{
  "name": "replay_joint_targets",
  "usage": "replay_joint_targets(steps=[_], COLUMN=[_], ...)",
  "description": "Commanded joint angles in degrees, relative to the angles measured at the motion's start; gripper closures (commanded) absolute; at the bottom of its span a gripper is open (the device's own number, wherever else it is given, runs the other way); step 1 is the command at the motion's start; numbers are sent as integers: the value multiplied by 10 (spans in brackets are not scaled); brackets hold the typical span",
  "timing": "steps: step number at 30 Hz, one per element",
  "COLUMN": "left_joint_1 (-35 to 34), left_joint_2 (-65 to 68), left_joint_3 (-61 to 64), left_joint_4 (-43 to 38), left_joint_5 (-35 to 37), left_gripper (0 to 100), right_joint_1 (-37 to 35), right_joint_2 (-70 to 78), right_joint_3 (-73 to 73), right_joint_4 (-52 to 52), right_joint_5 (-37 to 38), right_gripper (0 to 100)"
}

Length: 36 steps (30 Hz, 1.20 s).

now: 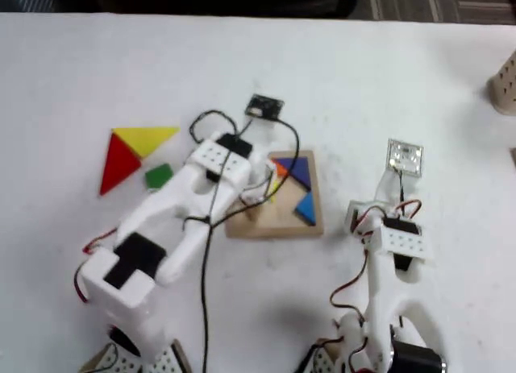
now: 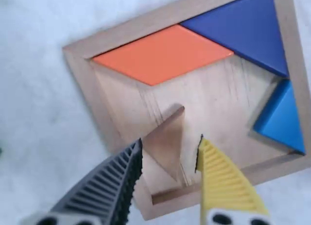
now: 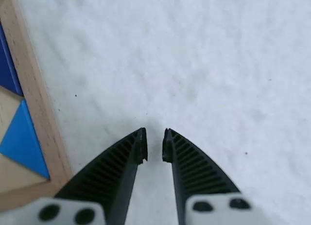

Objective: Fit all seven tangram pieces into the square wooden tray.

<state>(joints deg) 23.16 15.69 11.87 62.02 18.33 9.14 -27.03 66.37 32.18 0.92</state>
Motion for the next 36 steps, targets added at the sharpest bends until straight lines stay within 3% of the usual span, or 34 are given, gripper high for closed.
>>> replay_joint_targets(steps=[1, 7, 11, 18, 23, 36], left_joint_1=[-2, 2, 1, 47, 94, 92], left_joint_2=[-48, -80, -83, -86, -82, -81], left_joint_3=[-4, -4, 7, 118, 123, 127], left_joint_4=[-5, 47, 63, -4, -12, -147], left_joint_5=[-6, -11, -76, -141, -145, -143], left_gripper=[810, 940, 976, 977, 977, 977], right_joint_1=[-4, -4, -4, -4, -4, -4], right_joint_2=[-16, -16, -16, -16, -16, -16], right_joint_3=[-4, -4, -4, -4, -4, -4], right_joint_4=[-13, -13, -13, -13, -13, -13], right_joint_5=[7, 7, 7, 7, 7, 7], right_gripper=[939, 939, 939, 939, 939, 939])
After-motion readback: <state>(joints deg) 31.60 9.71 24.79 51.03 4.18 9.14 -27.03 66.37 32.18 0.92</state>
